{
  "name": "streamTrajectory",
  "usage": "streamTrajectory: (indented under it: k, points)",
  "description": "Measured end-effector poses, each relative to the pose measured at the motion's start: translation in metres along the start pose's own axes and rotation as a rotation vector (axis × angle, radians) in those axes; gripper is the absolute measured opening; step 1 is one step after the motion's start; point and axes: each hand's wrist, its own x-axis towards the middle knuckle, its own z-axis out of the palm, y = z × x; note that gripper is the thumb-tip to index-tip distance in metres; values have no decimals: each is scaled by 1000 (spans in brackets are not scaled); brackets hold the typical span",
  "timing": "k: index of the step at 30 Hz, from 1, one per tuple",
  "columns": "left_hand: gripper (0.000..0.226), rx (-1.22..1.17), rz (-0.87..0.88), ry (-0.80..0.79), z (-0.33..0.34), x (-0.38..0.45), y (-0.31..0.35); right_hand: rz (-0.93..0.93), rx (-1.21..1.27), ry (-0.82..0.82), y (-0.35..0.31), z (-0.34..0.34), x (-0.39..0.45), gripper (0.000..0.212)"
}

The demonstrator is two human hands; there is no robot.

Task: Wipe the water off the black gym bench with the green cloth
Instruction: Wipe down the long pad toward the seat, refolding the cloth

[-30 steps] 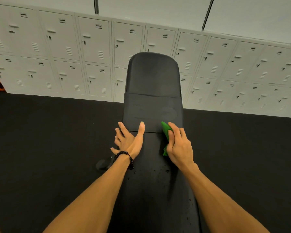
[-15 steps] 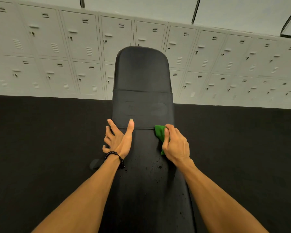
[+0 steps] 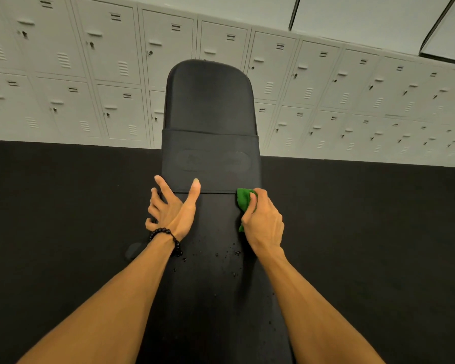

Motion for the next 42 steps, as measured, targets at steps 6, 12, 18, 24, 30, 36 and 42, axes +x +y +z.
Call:
streamTrajectory:
  k: [6, 12, 18, 24, 30, 36, 42]
  points:
    - [102, -7, 22, -10, -2, 0, -2, 120, 50, 46, -1, -6, 4, 22]
    - [107, -7, 28, -36, -3, 1, -3, 129, 45, 10, 8, -12, -5, 19]
    - [135, 109, 35, -20, -2, -2, 0, 182, 18, -2, -4, -8, -7, 21]
    - [150, 218, 49, -37, 1, 1, -1, 313, 77, 63, 5, -14, -1, 21]
    - [150, 230, 56, -35, 0, 1, -1, 156, -69, -23, 11, -24, -33, 35]
    - [151, 247, 56, -25, 1, 0, -2, 271, -11, -41, -2, -19, -16, 25]
    - [150, 275, 41, -42, 1, 1, 0, 327, -4, 8, 22, -31, -25, 26]
